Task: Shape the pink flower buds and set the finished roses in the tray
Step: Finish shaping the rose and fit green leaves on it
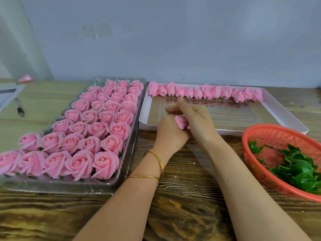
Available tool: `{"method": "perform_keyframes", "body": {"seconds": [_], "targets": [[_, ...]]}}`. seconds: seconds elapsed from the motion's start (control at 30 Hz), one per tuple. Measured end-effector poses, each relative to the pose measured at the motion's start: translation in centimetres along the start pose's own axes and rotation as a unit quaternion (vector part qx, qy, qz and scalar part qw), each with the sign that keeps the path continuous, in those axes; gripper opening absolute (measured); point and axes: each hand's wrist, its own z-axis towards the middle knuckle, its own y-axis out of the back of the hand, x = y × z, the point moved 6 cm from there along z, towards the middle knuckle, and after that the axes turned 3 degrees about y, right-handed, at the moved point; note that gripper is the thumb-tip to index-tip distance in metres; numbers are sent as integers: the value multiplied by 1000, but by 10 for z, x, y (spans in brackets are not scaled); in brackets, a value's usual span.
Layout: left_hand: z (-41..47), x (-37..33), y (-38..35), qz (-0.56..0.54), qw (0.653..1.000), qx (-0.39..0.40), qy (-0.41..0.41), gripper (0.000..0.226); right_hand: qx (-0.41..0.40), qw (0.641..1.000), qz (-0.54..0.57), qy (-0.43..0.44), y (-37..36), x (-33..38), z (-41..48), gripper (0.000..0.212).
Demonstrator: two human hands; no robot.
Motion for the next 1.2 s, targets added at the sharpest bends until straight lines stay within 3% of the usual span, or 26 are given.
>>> {"method": "perform_keyframes", "body": {"seconds": [0.3, 0.57, 0.67, 0.83, 1.1, 1.2], "targets": [[3, 3, 2, 55, 998, -36, -4, 14, 60, 988, -140, 28, -10, -4, 0, 35], [2, 2, 1, 33, 998, -42, -15, 40, 106, 983, -147, 39, -13, -4, -3, 33], [0, -2, 4, 42, 997, -57, -27, 37, 120, 983, -135, 24, -14, -2, -5, 22], [1, -10, 4, 77, 996, -36, -25, 15, 123, 982, -144, 0, -14, -2, -5, 45], [-1, -9, 2, 58, 997, -48, -12, 19, 125, 986, -109, -32, -10, -5, -6, 67], [-1, 7, -5, 15, 999, -37, 25, 36, 136, 986, -91, -44, -10, -7, -7, 72]]}}
